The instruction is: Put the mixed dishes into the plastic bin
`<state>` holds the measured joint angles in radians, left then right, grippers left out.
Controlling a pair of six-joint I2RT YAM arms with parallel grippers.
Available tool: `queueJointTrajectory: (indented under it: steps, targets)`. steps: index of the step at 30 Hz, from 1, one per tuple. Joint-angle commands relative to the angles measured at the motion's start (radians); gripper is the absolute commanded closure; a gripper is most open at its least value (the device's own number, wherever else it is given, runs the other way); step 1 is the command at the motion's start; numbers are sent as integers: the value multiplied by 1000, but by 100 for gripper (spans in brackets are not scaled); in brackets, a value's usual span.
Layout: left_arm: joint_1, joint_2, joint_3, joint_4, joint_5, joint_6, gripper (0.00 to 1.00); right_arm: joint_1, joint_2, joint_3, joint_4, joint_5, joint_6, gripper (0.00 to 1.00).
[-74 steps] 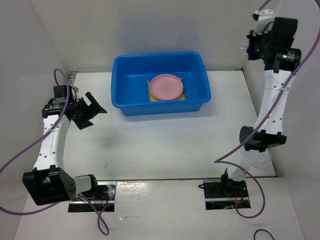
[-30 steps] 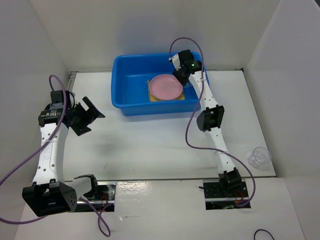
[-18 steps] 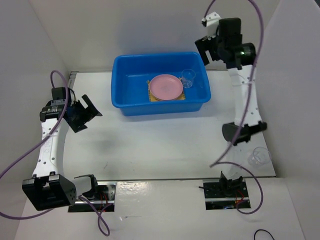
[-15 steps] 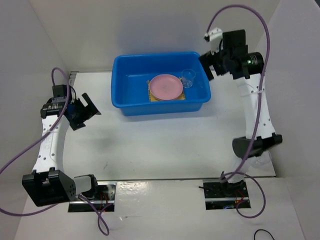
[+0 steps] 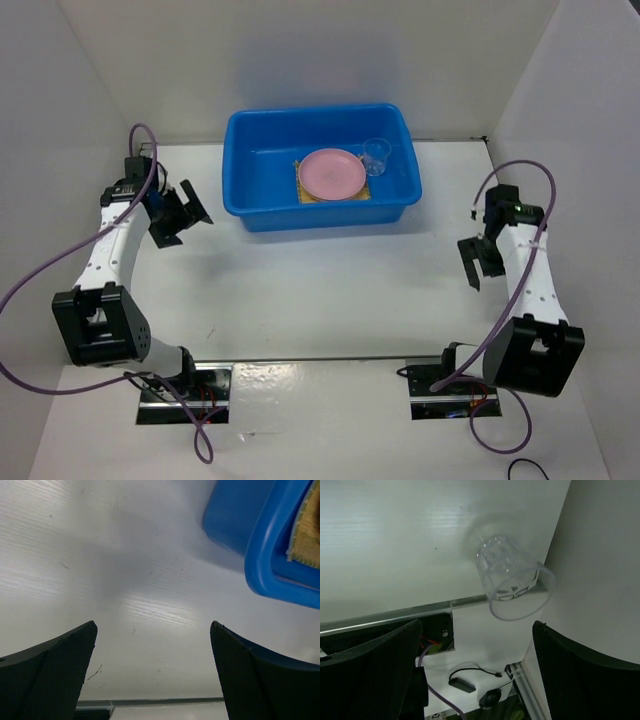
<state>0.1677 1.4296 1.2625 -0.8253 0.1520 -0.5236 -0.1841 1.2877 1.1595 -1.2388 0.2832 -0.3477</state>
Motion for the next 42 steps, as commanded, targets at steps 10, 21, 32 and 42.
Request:
queueJointTrajectory:
  steps: [10,21,32,42]
  targets:
    - [-4,89,97,49,107,40,0,-170,25,-168,105,116,-42,7]
    - [-4,0,17,49,87,40,0,-213,191,-172,180,53,-119,100]
    - [27,-87,-64,20,46,31,0,101,281,862,-62,11,-19,100]
    - [36,-207,-143,20,17,-13,0,413,617,1228,-53,-176,-19,100]
